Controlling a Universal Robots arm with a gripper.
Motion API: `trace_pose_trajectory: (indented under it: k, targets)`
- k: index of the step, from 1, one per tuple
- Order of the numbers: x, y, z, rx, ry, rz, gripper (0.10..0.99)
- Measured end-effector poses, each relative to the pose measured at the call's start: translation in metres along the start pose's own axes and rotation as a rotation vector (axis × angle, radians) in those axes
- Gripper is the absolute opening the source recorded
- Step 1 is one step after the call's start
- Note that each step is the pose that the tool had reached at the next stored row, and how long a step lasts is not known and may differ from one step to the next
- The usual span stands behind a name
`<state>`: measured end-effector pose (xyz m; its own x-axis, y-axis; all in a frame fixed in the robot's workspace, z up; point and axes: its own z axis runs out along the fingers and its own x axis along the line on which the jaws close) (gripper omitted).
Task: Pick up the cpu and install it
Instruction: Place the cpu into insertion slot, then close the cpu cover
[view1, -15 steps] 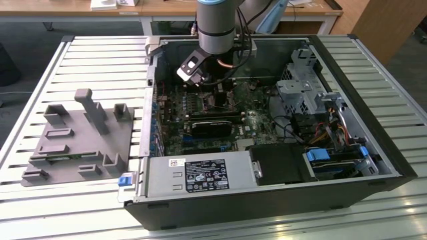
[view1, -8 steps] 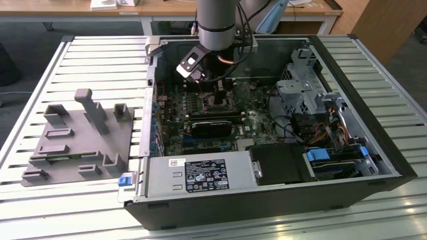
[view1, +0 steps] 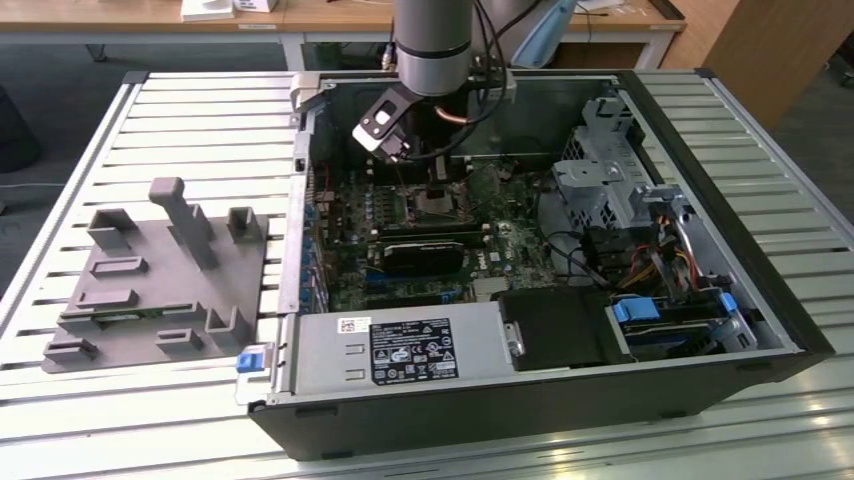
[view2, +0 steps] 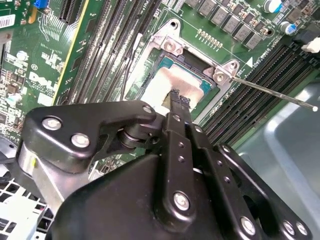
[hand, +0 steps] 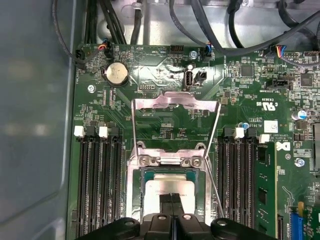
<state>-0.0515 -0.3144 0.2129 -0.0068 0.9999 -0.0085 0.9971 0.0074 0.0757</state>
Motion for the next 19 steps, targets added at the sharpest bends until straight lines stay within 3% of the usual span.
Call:
trace_pose_trajectory:
  k: [19]
  targets:
    - [-0.0001, 0.0004, -0.0056, 0.000, 0.0000, 0.000, 0.106]
